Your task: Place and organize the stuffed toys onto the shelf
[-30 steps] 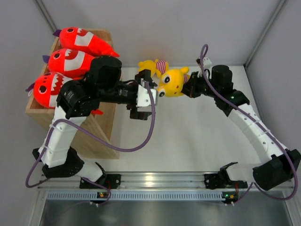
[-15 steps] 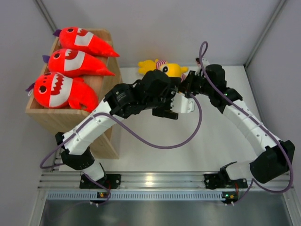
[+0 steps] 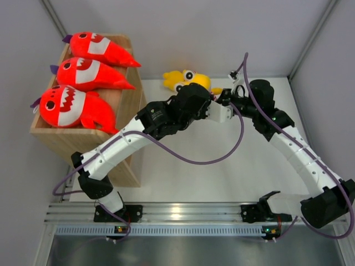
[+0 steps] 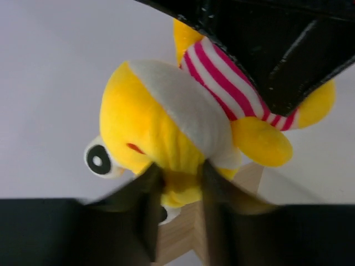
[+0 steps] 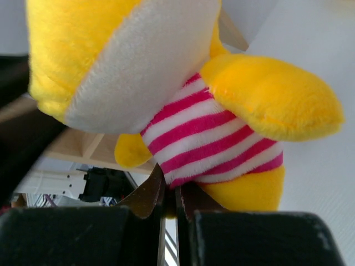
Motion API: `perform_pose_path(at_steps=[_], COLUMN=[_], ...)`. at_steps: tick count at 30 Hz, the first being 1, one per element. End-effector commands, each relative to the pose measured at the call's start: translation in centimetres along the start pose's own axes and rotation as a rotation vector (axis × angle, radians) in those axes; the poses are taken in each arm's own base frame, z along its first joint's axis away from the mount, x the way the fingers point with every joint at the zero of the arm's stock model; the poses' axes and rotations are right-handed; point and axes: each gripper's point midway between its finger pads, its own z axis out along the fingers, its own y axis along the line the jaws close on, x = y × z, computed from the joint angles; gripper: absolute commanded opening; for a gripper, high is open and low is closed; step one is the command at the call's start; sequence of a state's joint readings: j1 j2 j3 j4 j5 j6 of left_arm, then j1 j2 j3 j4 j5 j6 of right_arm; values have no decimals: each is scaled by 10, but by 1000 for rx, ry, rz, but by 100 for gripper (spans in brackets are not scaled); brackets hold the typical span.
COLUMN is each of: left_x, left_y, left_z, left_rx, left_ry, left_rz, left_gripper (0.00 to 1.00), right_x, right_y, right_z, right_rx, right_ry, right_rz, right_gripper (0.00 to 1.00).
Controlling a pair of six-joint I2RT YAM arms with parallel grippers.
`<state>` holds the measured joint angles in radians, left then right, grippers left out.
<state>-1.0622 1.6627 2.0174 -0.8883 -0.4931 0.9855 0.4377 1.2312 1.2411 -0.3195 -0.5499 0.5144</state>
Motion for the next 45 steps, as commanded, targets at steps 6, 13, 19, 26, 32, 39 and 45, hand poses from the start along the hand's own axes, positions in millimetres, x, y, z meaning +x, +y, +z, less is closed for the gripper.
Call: perform_pose_path(at_steps=[6, 13, 19, 26, 32, 39, 45], left_x=[1, 1, 0, -4, -15, -15, -17], left_y=[-1, 4, 5, -2, 3, 6, 6], left_z=[5, -8, -12, -12, -17, -17, -18], left_rx=[-34, -41, -43, -18, -8, -18, -12], left_ry=[9, -32, -53, -75, -128, -126, -137], left_rz=[-31, -118, -217, -278, -332, -347, -353], left_gripper=[0, 0, 0, 0, 0, 0, 0], right_x=[-9, -17, -31, -52, -52, -53, -47], right_y=[44, 37, 5, -1, -22, -55, -53], right_z=[-19, -29, -45, -46, -31, -24, -18], right_rx=[-178, -148, -23, -35, 16, 155, 94], right_ry=[-26, -59, -166, -260, -249, -275, -270], right_rz=[-144, -144, -50, -1, 34, 56, 82], right_gripper=[0, 37, 67, 65, 63, 66, 81])
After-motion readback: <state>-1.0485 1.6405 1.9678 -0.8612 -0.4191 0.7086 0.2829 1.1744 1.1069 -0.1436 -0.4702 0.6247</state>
